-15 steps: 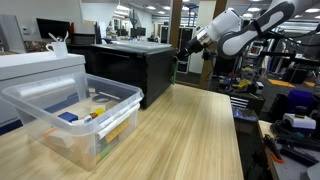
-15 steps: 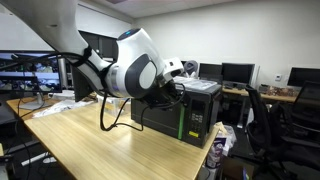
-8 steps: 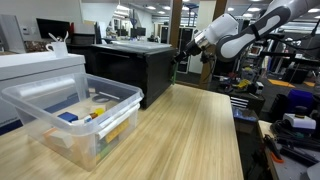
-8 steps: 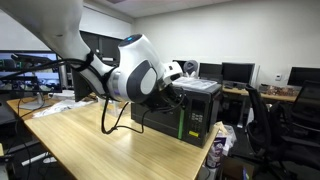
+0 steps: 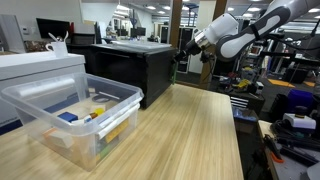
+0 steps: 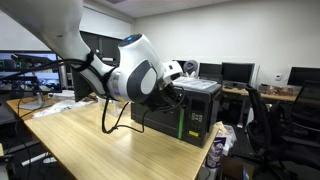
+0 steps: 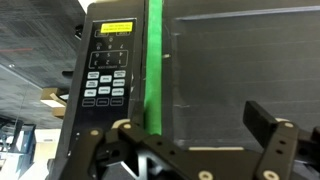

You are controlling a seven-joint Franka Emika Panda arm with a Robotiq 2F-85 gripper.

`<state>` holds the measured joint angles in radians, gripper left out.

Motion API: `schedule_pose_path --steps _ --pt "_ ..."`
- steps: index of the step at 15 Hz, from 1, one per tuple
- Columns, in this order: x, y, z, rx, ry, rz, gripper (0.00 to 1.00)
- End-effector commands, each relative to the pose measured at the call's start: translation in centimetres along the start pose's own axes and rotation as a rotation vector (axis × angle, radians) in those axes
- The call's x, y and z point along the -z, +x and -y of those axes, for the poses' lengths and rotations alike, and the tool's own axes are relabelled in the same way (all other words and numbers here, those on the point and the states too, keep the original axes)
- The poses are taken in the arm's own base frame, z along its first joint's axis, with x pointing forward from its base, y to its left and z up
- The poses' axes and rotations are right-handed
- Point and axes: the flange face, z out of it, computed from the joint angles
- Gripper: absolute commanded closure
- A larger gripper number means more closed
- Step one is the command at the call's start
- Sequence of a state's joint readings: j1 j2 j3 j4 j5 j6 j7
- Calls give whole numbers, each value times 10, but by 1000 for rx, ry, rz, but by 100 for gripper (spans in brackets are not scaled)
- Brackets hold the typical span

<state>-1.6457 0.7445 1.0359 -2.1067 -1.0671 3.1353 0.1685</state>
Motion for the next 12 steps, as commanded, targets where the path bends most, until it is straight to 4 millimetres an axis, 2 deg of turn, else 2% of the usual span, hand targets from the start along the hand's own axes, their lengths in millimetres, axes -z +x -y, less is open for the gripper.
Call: schedule_pose_path --steps 1,5,6,7,9,10,12 --pt "27 21 30 -8 57 -72 0" --pt "69 41 45 -55 101 -73 0" --pt "81 48 52 -47 119 -84 0" --pt "94 62 68 -27 151 -102 0" --pt "100 82 94 105 190 -165 0" --pt "85 84 90 37 134 -119 0" --pt "92 92 101 82 146 -139 0"
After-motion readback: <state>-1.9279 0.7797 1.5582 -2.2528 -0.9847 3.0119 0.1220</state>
